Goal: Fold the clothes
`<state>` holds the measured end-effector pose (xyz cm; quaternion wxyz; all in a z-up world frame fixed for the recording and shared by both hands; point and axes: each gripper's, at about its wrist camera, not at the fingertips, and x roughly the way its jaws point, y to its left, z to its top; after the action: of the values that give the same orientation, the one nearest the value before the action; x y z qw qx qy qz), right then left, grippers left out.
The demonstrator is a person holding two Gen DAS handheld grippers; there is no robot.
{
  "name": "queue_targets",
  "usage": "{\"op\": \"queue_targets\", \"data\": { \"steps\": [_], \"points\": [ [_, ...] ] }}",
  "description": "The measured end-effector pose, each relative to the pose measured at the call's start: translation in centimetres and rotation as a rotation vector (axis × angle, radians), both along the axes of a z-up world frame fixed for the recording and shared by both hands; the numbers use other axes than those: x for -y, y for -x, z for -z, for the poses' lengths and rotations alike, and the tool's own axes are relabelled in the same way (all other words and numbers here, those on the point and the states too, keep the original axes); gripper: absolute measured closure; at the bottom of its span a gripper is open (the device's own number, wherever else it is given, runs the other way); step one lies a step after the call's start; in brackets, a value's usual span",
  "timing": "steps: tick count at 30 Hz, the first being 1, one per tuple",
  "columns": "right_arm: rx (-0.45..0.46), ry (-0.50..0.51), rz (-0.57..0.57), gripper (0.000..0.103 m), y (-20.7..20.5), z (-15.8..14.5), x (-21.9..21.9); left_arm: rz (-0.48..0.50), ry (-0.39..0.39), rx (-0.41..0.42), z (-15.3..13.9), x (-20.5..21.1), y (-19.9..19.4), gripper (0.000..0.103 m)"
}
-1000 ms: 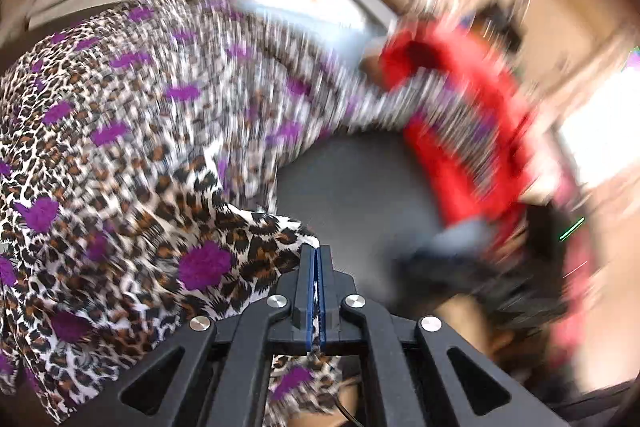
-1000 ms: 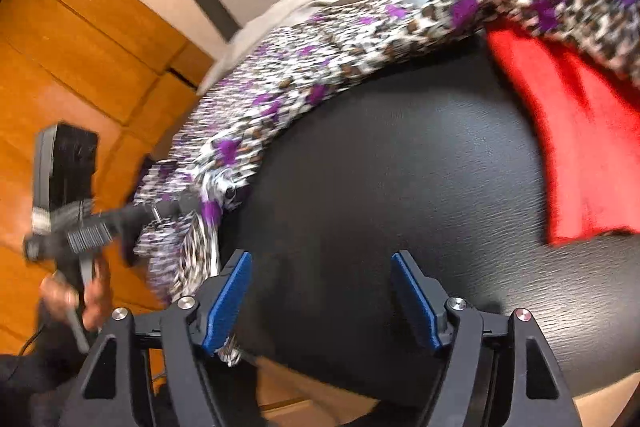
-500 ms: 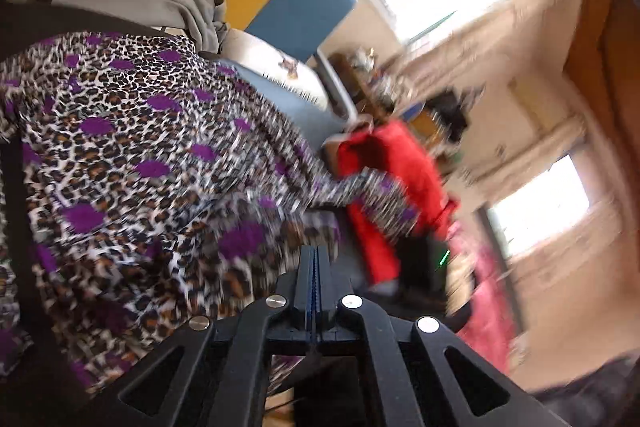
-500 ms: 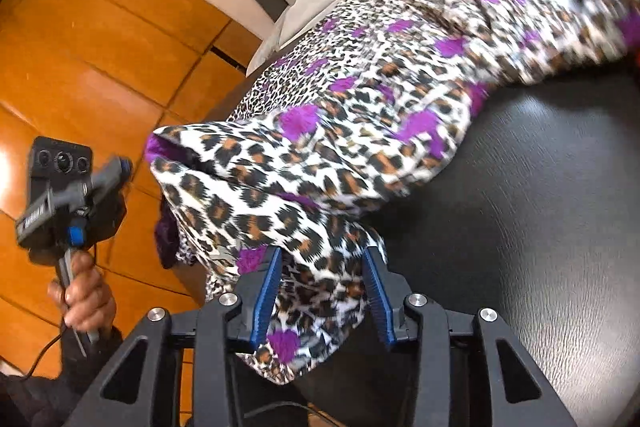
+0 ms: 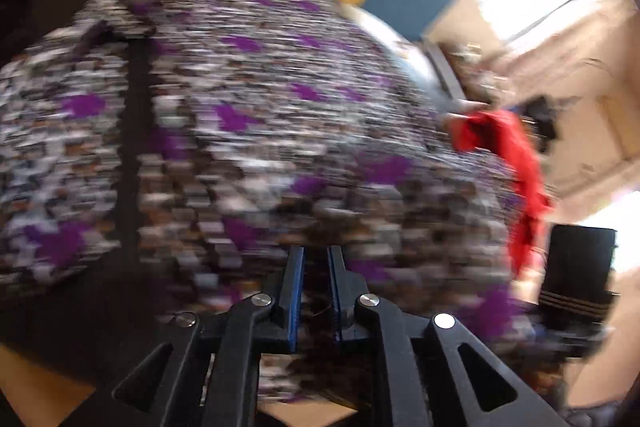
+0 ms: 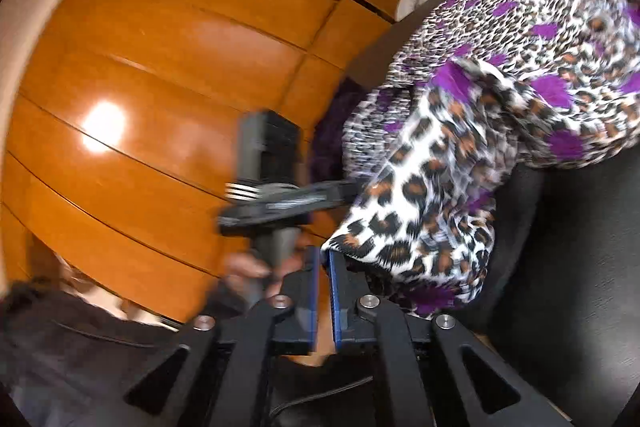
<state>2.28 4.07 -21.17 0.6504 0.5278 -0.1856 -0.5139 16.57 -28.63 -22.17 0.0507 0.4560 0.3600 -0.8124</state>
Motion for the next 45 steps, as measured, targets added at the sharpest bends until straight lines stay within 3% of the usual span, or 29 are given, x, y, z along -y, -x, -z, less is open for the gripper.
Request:
{"op": "queue_targets", "data": {
  "steps": [1, 3, 8, 10, 14, 19, 24, 27, 28, 29, 30, 32, 35, 37, 39, 43, 45],
  "points": [
    [0.008, -0.007, 0.018, 0.067, 0.3, 0.2, -0.4, -0.029, -0.006, -0.004, -0.1, 0.3, -0.4, 0.092],
    [0.026, -0.027, 0.063, 0.064, 1.1, 0.9, -1.2, -0.04, 0.003, -0.058, -1.5, -0.2, -1.3, 0.089],
    [0.079, -0.104, 0.179, 0.064, 3.6, 3.2, -1.7, 0.216, 0.092, -0.173, -5.0, -5.7, -0.5, 0.083],
    [0.15, -0.08, 0.186, 0.064, 4.2, 4.2, -0.4, 0.31, 0.166, -0.169, -5.0, -8.0, 0.9, 0.082],
    [0.306, -0.019, 0.131, 0.064, 5.0, 6.1, 3.2, 0.411, 0.281, -0.117, -3.9, -10.5, 2.0, 0.08],
    [0.378, -0.006, 0.056, 0.054, 5.8, 6.4, 6.8, 0.357, 0.386, -0.039, -1.8, -9.6, 3.0, 0.08],
    [0.351, -0.005, 0.044, 0.048, 6.7, 4.8, 8.4, 0.37, 0.328, 0.009, 0.6, -8.5, 5.0, 0.079],
    [0.329, 0.008, 0.074, 0.043, 7.5, 3.9, 6.9, 0.374, 0.356, 0.031, 1.5, -8.6, 6.3, 0.081],
    [0.321, 0.008, 0.095, 0.043, 7.7, 3.6, 6.0, 0.356, 0.369, 0.039, 1.6, -8.5, 6.5, 0.083],
    [0.28, -0.01, 0.134, 0.043, 7.8, 3.1, 4.8, 0.327, 0.353, 0.025, 1.1, -7.9, 6.3, 0.096],
    [0.217, -0.043, 0.186, 0.043, 8.0, 2.6, 3.4, 0.293, 0.324, 0.002, 0.5, -7.1, 6.1, 0.099],
    [0.09, -0.107, 0.288, 0.043, 8.3, 1.5, 0.5, 0.197, 0.167, -0.094, -0.8, -4.0, 4.7, 0.099],
    [-0.089, -0.295, 0.424, 0.05, 9.0, 1.4, -2.5, 0.076, 0.005, -0.187, -2.1, 0.0, 2.6, 0.099],
    [-0.117, -0.376, 0.431, 0.063, 9.1, 2.6, -2.2, 0.012, -0.047, -0.218, -2.6, 1.9, 1.6, 0.099],
    [-0.117, -0.42, 0.417, 0.063, 8.8, 3.7, -1.3, -0.02, -0.06, -0.216, -2.6, 2.9, 0.9, 0.099],
    [-0.079, -0.394, 0.37, 0.063, 7.7, 4.8, 2.5, -0.082, -0.057, -0.184, -2.5, 5.0, -0.1, 0.099],
    [-0.108, -0.398, 0.37, 0.063, 7.6, 4.9, 4.9, -0.103, -0.086, -0.187, -2.6, 6.0, -0.7, 0.099]
  ]
}}
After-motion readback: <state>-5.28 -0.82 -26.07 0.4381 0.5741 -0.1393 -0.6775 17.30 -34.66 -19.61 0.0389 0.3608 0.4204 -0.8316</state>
